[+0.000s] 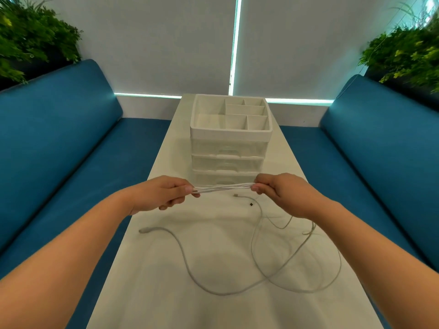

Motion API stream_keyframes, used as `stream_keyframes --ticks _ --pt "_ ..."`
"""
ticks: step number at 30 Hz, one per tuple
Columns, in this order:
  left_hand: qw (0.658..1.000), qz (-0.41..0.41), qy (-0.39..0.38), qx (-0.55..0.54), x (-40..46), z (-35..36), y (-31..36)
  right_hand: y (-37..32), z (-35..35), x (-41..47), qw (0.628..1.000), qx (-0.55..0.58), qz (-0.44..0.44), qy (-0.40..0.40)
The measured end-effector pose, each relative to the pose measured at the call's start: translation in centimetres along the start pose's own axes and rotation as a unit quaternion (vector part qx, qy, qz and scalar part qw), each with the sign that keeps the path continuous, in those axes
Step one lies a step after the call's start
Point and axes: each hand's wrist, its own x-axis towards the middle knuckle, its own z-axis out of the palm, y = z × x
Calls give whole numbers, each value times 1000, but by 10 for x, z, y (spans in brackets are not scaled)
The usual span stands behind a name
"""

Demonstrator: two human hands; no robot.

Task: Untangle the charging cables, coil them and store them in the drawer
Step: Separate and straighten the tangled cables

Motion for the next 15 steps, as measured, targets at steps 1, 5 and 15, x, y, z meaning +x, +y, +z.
stream_keyframes --ticks 1,5,15 --pt "1000 -1 -5 -8 1 2 -4 -1 1 -1 1000 -13 -9 -2" --pt "999 -34 -37 3 3 5 -9 -8 -5 -1 998 -42 -28 -47" --pt "993 114 23 -23 33 70 88 -51 -28 27 995 -22 -59 -77"
